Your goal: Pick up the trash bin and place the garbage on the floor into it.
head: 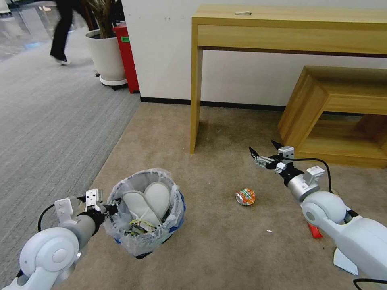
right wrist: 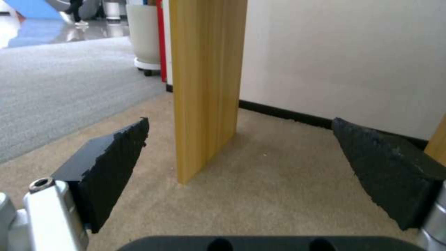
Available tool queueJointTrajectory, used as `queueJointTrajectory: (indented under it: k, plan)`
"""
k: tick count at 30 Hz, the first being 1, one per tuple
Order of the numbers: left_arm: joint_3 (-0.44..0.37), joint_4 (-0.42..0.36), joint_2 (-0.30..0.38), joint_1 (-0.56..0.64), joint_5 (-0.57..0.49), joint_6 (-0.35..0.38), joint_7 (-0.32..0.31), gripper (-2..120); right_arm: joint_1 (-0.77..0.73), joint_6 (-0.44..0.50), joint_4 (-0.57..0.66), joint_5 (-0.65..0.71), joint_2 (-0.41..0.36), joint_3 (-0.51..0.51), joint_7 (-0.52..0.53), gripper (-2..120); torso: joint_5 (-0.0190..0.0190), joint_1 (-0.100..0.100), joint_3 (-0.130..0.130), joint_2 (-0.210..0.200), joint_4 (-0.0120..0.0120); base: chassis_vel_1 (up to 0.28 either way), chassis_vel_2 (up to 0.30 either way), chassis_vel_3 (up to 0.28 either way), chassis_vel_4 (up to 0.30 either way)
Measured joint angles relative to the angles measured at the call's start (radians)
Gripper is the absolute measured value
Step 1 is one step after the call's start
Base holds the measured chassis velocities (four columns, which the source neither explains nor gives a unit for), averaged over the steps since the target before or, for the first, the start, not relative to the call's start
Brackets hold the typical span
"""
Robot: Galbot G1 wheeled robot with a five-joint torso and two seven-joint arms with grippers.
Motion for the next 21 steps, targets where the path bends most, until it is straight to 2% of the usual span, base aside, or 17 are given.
queueJointTrajectory:
  k: [9,21]
  plan:
    - [-0.021,-0.021,-0.005,0.013,0.037,0.027,0.051,1,-0.019,-0.003,-0.022,-0.014,0.001,0.024,-0.007,100,0.0000,0.000,0.000,0.000,-0.0001,0.000,0.000,0.000,0.000]
    - [-0.029,-0.027,-0.012,0.028,0.032,0.024,0.073,1,-0.047,0.000,-0.018,-0.018,-0.008,0.052,-0.023,100,0.0000,0.000,0.000,0.000,0.0000,0.000,0.000,0.000,0.000]
